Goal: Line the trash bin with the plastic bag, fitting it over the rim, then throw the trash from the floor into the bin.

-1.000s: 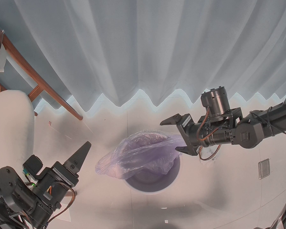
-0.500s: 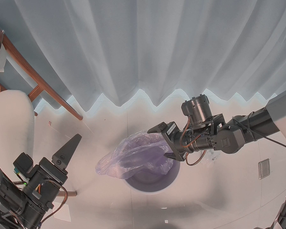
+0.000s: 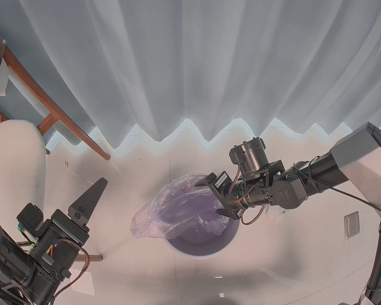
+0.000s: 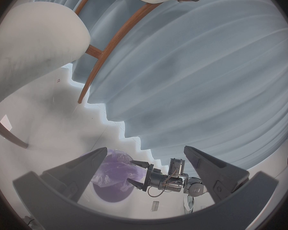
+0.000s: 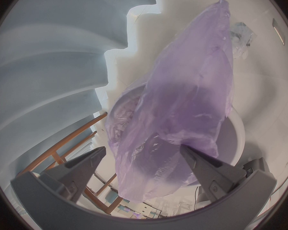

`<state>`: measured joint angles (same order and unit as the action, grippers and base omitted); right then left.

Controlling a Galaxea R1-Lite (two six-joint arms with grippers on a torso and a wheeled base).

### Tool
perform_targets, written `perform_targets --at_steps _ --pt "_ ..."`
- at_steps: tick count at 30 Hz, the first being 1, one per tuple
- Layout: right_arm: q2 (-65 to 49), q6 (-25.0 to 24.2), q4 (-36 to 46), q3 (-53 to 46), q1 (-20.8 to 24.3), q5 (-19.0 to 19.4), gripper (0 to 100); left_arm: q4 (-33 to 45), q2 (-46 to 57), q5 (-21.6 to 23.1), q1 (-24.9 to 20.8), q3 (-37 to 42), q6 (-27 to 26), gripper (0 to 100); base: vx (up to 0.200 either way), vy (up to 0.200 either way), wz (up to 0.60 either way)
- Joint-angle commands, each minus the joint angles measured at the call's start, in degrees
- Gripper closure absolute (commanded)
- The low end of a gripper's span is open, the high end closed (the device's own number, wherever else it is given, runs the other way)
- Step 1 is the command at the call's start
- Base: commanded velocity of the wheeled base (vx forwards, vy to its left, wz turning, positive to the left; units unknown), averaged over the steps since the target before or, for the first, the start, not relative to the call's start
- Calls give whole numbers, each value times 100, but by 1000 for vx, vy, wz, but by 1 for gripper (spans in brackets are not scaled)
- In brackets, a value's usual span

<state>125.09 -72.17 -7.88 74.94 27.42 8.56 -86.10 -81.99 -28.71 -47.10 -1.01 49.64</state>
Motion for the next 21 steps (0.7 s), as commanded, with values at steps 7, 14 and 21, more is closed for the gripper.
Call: perform_targets --at_steps 7,14,21 --pt "-380 1 410 -76 88 -38 100 -3 -36 -3 0 101 2 0 0 0 0" --pt "-828 -8 708 -445 115 -109 100 6 -36 -3 0 101 2 0 0 0 0" --pt "-1364 45 673 -1499 378 -117 100 -3 -1 6 -141 101 19 0 0 0 0"
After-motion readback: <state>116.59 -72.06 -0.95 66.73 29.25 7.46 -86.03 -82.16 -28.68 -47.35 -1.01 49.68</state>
